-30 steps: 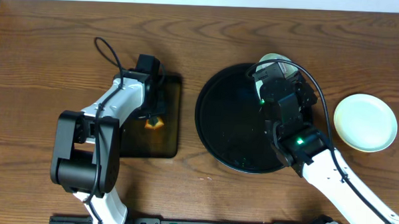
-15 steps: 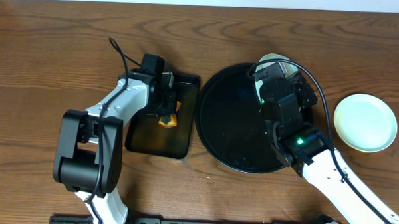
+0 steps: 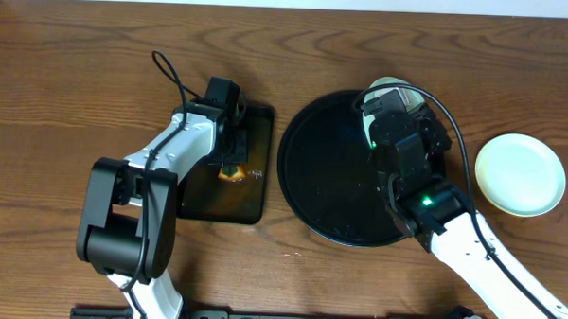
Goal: Clean dirty plates on tray and stack at the side
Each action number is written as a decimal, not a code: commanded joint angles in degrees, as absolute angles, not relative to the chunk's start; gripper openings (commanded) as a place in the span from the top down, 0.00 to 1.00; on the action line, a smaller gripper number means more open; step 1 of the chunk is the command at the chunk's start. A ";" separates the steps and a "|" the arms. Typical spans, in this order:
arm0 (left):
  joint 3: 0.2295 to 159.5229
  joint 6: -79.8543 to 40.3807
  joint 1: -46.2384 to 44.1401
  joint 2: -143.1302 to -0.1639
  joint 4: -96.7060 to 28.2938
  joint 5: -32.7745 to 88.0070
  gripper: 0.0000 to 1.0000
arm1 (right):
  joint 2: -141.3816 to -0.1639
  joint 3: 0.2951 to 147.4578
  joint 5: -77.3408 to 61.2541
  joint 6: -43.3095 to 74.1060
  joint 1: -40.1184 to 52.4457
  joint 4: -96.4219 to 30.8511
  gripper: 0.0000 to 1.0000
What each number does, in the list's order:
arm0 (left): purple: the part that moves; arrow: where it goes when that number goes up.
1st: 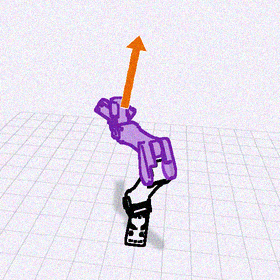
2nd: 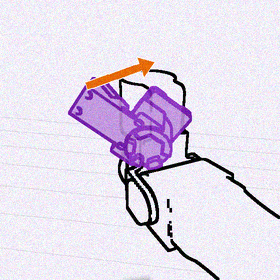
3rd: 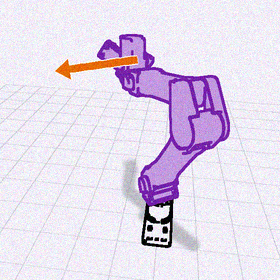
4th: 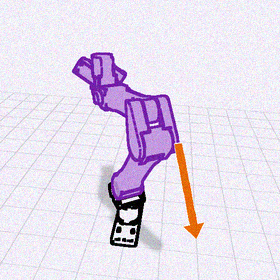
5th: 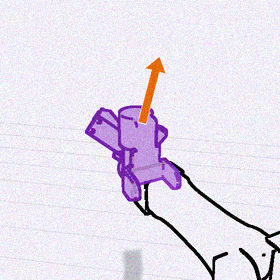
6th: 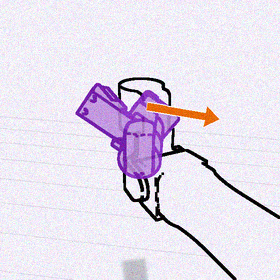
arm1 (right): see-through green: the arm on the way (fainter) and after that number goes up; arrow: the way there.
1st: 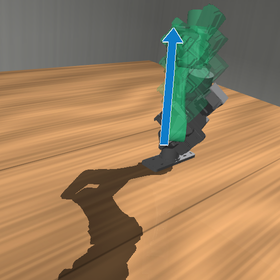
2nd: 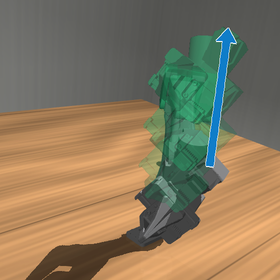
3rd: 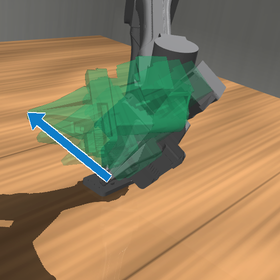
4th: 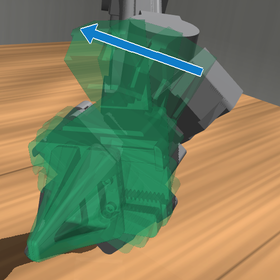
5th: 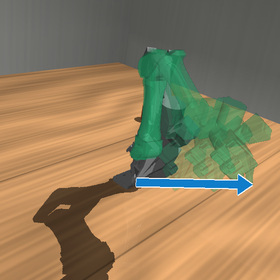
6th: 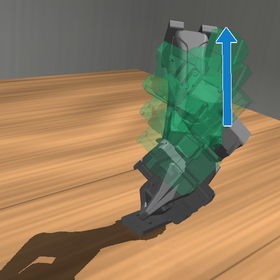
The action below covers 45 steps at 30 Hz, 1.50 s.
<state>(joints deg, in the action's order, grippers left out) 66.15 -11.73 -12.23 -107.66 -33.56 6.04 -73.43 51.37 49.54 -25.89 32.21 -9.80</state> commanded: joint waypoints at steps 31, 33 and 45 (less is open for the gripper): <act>66.61 -9.89 -12.56 -89.10 -44.40 2.98 0.21 | -72.64 51.51 21.43 24.43 -16.01 -27.51 0.99; 66.61 -9.89 -12.56 -89.10 -44.38 2.98 0.21 | -72.66 51.46 20.38 24.40 -19.70 -27.53 0.99; 66.61 -9.91 -12.56 -89.10 -44.40 2.98 0.21 | -75.64 51.27 12.75 24.40 -33.50 -25.06 0.55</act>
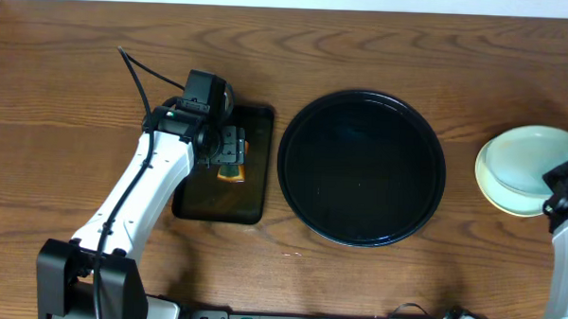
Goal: Clean dirty plates on tray and stack at the side
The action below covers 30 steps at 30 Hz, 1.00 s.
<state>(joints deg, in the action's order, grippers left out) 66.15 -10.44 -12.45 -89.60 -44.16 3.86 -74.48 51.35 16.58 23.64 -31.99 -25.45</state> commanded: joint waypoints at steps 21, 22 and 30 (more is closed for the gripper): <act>66.61 -15.73 -11.81 -89.10 -46.17 -4.14 0.20 | -81.28 51.33 -17.54 4.78 -21.85 -27.31 0.01; 66.61 -16.40 -11.40 -89.10 -46.98 -4.14 0.20 | -81.25 51.37 -15.62 4.16 -19.88 -28.03 0.01; 66.61 -16.60 -8.73 -89.03 -56.07 -3.53 0.20 | -80.49 53.56 -4.32 4.21 -8.56 -43.22 0.01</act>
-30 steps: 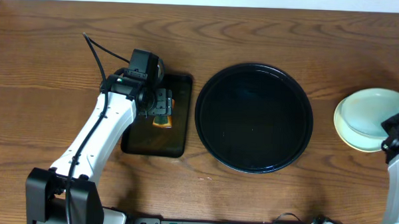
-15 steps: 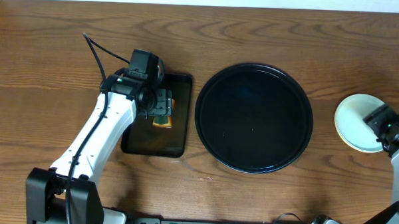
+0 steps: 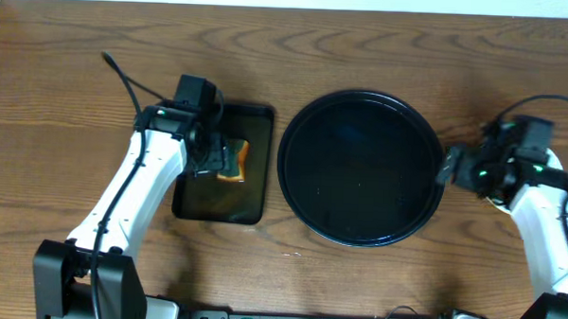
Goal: Clean dirty plates on tray and stack at the side
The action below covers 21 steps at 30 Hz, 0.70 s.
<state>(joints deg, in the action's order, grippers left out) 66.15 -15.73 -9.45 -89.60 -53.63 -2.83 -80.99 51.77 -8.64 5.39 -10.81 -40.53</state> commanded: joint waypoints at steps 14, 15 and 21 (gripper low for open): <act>52.84 -13.56 -9.85 -67.40 -50.70 -0.95 0.20 | -54.02 52.12 -3.88 0.95 -5.89 -48.18 0.01; 50.41 -12.25 -10.44 -63.11 -48.47 0.45 0.20 | -51.68 51.48 -3.88 0.95 -5.91 -47.46 0.01; 41.56 -12.29 -11.77 -39.33 -43.68 0.84 0.20 | -37.47 49.01 -3.97 1.65 -5.91 -49.25 0.01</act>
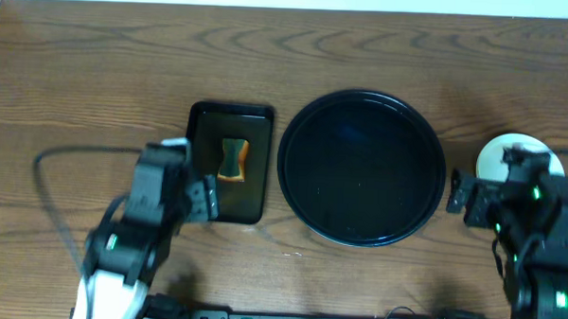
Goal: Clean dirty plates on tray and stack at the side
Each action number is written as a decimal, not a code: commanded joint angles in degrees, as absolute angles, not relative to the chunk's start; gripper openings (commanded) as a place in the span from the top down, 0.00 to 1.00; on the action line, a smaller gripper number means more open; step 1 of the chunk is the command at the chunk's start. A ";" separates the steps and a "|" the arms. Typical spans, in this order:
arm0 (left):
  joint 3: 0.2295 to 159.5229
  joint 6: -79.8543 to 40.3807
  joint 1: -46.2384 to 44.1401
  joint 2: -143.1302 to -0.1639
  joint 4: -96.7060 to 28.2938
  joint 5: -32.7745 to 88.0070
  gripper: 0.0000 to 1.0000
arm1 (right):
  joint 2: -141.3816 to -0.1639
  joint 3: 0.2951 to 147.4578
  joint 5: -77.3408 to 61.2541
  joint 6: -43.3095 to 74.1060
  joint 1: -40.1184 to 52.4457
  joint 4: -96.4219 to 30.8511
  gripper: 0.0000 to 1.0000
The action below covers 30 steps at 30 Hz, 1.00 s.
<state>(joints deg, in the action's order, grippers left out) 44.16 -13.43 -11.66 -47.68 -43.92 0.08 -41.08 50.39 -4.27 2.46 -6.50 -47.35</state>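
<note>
The round black tray lies mid-table with no plate on it. Pale green plates sit stacked to its right, their near side hidden by my right arm. A yellow-and-green sponge rests in the small black rectangular tray on the left. My left gripper hovers at that tray's front left edge, apart from the sponge. My right gripper is just off the round tray's right rim, beside the plates. Neither gripper's opening can be made out from above.
The brown wooden table runs to a pale wall at the back. A dark rail lies along the front edge between the two arm bases. The left arm's cable loops over the table at the left.
My left arm has drawn back from over the sponge to the small tray's front left corner, leaving the sponge lying in it. My right arm has pulled toward the front, uncovering part of the plates.
At first my left gripper was at the sponge in the small tray and my right gripper was at a pale plate at the back of the round tray. Then that plate lay on the plate at the right and the tray was bare. Both arms have since withdrawn frontward.
</note>
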 commanded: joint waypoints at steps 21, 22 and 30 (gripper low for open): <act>41.52 -12.29 -11.77 -27.66 -43.68 0.84 0.20 | -34.46 49.01 -3.90 1.63 -5.91 -61.43 0.01; 41.52 -12.29 -11.77 -27.66 -43.68 0.84 0.20 | -34.46 49.01 -3.90 1.63 -5.91 -61.56 0.01; 41.52 -12.29 -11.77 -27.66 -43.68 0.84 0.20 | -34.44 49.01 -3.88 1.63 -5.91 -61.60 0.01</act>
